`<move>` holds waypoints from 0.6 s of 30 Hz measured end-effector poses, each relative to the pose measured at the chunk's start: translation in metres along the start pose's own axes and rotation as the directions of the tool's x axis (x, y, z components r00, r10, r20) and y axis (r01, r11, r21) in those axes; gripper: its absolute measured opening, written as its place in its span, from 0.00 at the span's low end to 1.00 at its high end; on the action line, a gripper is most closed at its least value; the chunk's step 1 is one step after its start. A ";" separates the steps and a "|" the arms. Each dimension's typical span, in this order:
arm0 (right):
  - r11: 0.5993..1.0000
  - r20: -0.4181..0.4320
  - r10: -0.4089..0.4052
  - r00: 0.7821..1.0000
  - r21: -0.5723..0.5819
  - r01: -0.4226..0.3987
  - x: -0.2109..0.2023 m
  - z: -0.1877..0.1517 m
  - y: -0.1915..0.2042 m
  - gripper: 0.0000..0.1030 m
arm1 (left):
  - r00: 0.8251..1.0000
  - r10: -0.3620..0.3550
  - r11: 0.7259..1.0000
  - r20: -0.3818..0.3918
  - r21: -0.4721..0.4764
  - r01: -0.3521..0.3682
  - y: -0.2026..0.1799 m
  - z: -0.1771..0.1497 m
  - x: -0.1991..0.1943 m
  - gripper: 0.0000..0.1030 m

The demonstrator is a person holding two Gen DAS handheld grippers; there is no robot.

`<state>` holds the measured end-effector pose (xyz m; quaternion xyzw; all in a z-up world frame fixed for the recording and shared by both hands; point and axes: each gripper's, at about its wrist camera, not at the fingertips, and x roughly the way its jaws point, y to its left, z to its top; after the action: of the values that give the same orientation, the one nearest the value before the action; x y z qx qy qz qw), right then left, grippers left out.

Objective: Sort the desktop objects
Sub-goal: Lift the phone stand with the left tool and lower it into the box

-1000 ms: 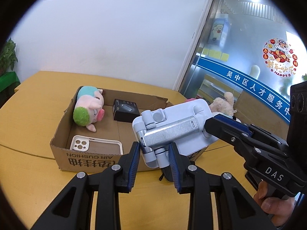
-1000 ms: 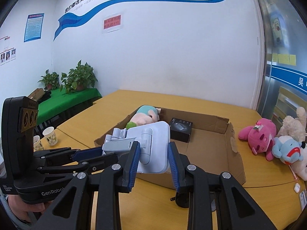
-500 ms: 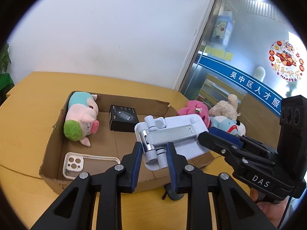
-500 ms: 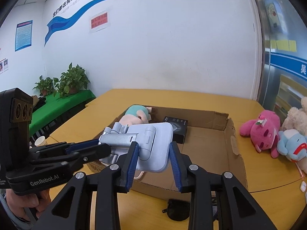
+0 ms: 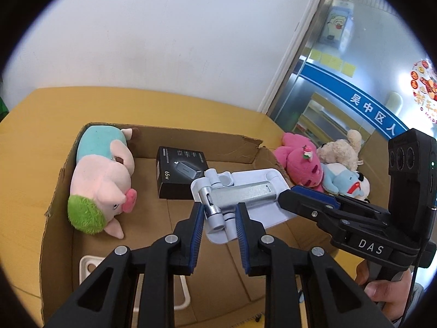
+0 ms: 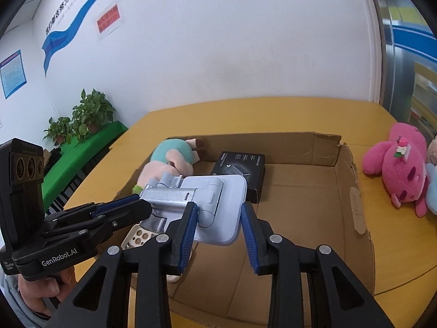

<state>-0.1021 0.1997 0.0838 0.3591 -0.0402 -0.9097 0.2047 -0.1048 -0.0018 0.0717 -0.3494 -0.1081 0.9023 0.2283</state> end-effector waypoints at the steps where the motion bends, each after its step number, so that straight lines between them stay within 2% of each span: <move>1: 1.000 -0.022 0.001 1.000 0.004 -0.001 0.009 0.004 -0.003 0.31 | 1.000 0.005 1.000 -0.015 -0.006 -0.005 0.003 0.002 0.006 0.22; 5: 0.999 -0.126 0.008 0.992 0.032 -0.004 0.046 0.010 -0.011 0.31 | 0.992 0.035 0.998 -0.119 -0.040 -0.040 0.021 0.005 0.033 0.22; 8: 0.998 -0.223 0.023 0.974 0.064 -0.009 0.077 0.007 -0.017 0.31 | 0.977 0.056 0.994 -0.207 -0.083 -0.074 0.037 0.000 0.052 0.22; 11: 0.992 -0.332 0.061 0.941 0.122 -0.021 0.108 0.000 -0.020 0.32 | 0.961 0.102 0.987 -0.257 -0.094 -0.129 0.047 -0.002 0.062 0.22; 13: 0.991 -0.408 0.070 0.910 0.131 -0.018 0.128 -0.002 -0.016 0.32 | 0.947 0.125 0.982 -0.296 -0.101 -0.161 0.054 -0.002 0.068 0.22; 15: 0.991 -0.471 0.066 0.880 0.134 -0.002 0.145 -0.003 -0.013 0.34 | 0.930 0.148 0.977 -0.338 -0.095 -0.190 0.059 -0.004 0.078 0.22; 18: 0.994 -0.531 0.042 0.846 0.111 0.020 0.164 -0.004 -0.007 0.34 | 0.896 0.186 0.969 -0.404 -0.076 -0.236 0.064 -0.011 0.093 0.22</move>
<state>-0.2100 0.1409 -0.0252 0.6077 -0.0351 -0.7696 0.1926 -0.1795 -0.0120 -0.0127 -0.5465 -0.0766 0.8246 0.1242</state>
